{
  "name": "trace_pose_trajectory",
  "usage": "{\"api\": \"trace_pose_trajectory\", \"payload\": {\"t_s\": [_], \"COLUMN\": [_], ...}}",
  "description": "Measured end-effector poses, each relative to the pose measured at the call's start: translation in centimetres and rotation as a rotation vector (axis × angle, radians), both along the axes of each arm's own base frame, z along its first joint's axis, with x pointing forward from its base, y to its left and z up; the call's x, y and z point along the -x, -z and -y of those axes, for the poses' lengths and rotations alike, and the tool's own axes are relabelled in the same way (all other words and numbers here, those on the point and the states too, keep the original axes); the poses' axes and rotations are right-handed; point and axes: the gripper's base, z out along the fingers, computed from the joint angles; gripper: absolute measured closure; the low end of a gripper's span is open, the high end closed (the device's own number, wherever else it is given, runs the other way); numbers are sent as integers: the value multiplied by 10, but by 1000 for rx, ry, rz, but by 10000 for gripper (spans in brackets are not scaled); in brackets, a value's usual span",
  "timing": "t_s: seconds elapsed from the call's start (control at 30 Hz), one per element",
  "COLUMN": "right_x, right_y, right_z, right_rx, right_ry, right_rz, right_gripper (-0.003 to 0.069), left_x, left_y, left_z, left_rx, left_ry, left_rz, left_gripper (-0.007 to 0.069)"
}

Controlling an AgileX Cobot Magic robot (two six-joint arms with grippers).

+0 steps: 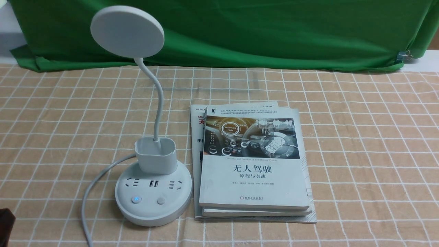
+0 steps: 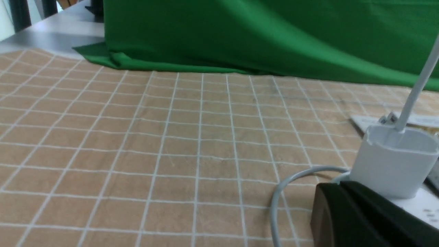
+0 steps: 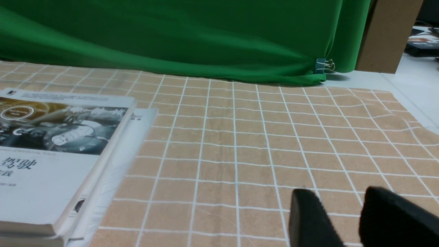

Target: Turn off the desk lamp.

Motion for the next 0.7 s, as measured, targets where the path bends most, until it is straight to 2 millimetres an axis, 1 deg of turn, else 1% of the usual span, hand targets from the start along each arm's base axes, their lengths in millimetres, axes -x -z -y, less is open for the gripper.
{"api": "trace_pose_trajectory", "payload": {"t_s": [0.13, 0.3, 0.7], "right_x": [0, 0, 0], "right_y": [0, 0, 0], "right_z": [0, 0, 0], "right_rx": [0, 0, 0], "right_ry": [0, 0, 0], "right_rz": [0, 0, 0], "right_gripper": [417, 417, 417], "left_x": [0, 2, 2], "left_y": [4, 14, 14], "left_z": [0, 2, 2], "left_rx": [33, 53, 53], "left_ry": [2, 11, 12], "left_rz": [-39, -145, -153], "left_gripper": [628, 628, 628]}}
